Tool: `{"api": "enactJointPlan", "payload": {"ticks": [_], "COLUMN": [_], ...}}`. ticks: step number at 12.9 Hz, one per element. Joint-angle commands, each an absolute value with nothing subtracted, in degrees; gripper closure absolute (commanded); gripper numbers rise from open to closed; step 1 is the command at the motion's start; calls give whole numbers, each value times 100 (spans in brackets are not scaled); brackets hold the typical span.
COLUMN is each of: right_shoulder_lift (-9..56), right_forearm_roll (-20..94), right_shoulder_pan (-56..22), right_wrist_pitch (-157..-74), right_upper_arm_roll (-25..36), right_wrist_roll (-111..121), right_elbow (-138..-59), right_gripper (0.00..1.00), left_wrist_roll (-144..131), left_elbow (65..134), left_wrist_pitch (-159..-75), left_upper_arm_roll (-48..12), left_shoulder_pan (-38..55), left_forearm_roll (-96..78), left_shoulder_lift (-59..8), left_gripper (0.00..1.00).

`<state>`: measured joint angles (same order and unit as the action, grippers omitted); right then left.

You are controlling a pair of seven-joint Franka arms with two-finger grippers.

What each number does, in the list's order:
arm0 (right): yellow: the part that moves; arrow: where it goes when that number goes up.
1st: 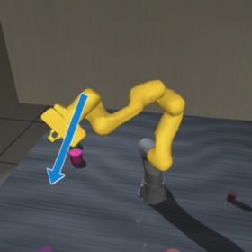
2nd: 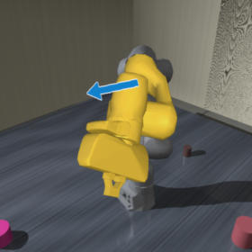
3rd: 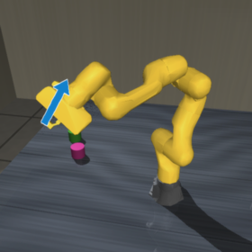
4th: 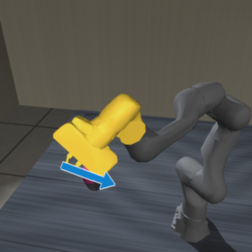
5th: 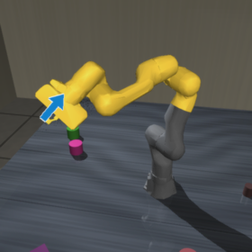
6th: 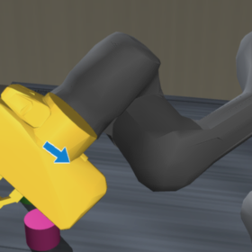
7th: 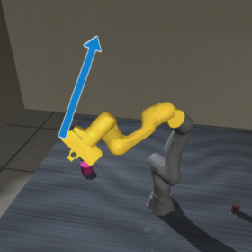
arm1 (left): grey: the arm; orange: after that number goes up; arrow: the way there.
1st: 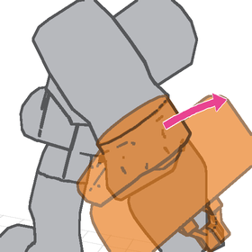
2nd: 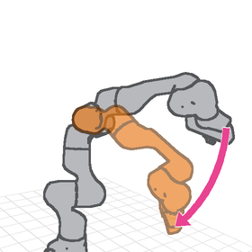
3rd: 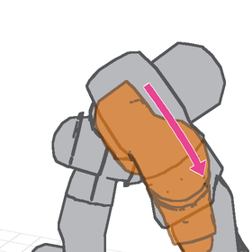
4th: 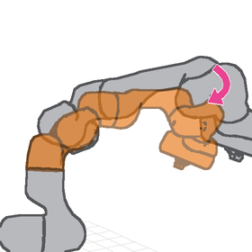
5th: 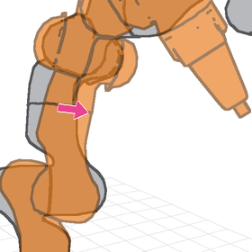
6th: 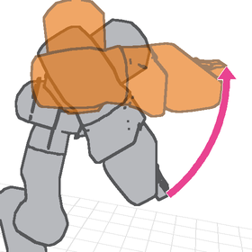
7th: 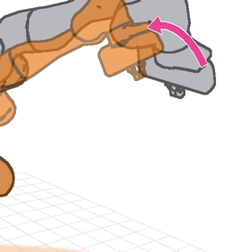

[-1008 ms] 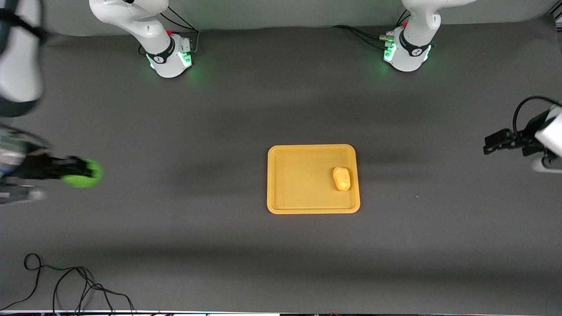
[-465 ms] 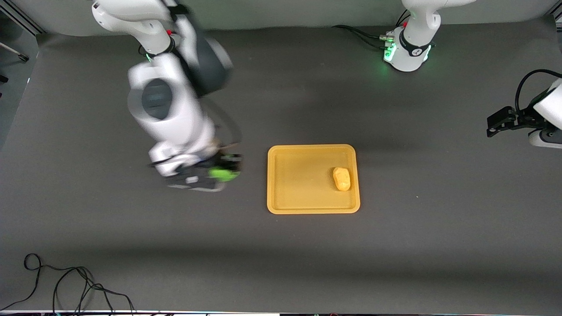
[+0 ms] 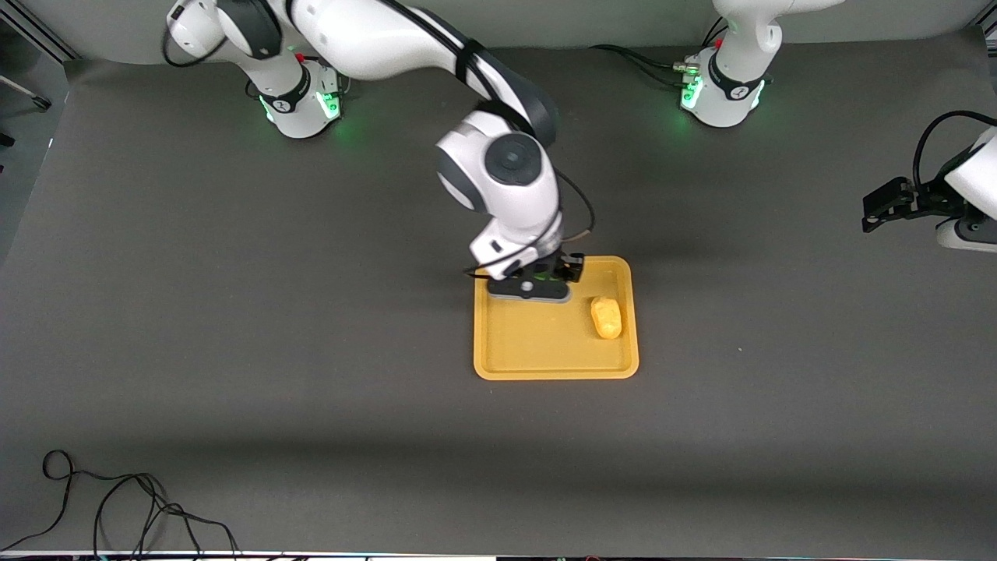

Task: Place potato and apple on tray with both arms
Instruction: 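Lower the green apple onto the tray beside the potato, open the right gripper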

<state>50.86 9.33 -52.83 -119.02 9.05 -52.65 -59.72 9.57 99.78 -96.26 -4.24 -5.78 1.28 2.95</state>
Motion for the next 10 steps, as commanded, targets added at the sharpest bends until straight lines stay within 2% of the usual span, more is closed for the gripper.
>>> {"api": "enactJointPlan", "payload": {"ticks": [1,5,10], "right_shoulder_lift": [5834,6284,6249], "right_forearm_roll": [800,563,362], "right_shoulder_pan": [-5300,-5291,-5221], "right_wrist_pitch": [-12496,-12981,-12938], "right_upper_arm_roll": [914,914,949], "right_wrist_roll": [-5397,-5396,-5335], "right_elbow": [-5581,-5616,-5634], "right_gripper": [71,68,67], "left_wrist_roll": [1055,1257,1266], "left_elbow": [10186,10186,10178], "left_wrist_pitch": [-9641,-9607,-9598], "left_upper_arm_roll": [-431,-431,-422], "left_shoulder_pan": [-633,-694,-712], "left_forearm_roll": [149,149,149], "left_shoulder_lift": [413,387,369], "left_gripper": [0,0,0]}}
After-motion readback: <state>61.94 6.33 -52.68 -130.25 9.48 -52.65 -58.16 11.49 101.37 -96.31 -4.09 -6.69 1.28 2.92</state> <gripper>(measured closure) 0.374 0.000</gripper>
